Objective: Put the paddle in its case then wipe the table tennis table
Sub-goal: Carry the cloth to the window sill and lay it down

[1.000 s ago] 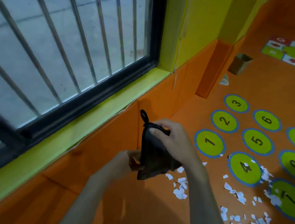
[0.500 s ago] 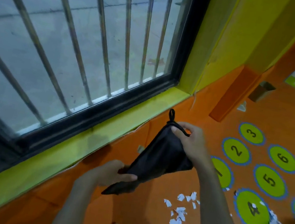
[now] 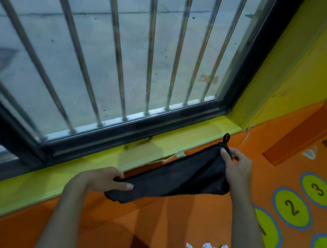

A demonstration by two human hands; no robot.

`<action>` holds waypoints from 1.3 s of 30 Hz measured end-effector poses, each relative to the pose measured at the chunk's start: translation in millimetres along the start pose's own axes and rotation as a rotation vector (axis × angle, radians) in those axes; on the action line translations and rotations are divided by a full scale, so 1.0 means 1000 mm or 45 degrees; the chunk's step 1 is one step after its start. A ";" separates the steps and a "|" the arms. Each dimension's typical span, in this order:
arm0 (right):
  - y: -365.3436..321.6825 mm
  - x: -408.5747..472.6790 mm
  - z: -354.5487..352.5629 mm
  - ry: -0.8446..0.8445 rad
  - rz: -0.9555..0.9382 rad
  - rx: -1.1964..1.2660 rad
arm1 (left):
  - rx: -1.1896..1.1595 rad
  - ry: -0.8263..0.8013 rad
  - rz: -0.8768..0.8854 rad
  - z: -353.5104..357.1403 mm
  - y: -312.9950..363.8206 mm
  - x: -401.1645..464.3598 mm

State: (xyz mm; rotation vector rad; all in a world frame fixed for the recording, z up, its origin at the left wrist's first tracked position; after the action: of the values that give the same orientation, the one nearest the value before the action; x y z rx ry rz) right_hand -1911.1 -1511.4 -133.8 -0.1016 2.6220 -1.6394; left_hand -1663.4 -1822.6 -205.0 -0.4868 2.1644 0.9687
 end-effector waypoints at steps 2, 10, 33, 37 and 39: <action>0.010 0.013 0.006 -0.028 0.037 0.020 | -0.143 0.028 0.062 -0.001 -0.001 0.007; 0.018 0.035 0.056 -0.356 0.071 0.269 | -1.184 0.618 0.007 -0.006 0.041 0.015; -0.055 -0.079 0.187 -1.091 -1.069 -0.151 | -1.901 0.942 -0.132 0.014 0.041 0.023; -0.063 -0.092 0.200 -1.077 -1.144 -0.170 | -2.056 0.852 -0.065 0.009 0.032 0.021; -0.068 -0.090 0.206 -1.009 -1.128 -0.149 | -2.063 0.769 -0.029 0.005 0.027 0.018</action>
State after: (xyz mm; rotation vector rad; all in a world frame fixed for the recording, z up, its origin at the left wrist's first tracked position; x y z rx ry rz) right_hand -1803.6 -1718.7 -162.3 -1.6995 2.0754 -1.1412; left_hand -1688.9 -1802.1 -206.8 -1.6448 1.2570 2.6845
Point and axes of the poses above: each hand's wrist, its own x-axis towards the middle knuckle, its own z-axis out of the palm, y = z × x, the point moved 10 cm from there along x, towards the middle knuckle, and after that the axes turned 2 degrees about z, right-handed, at the moved point
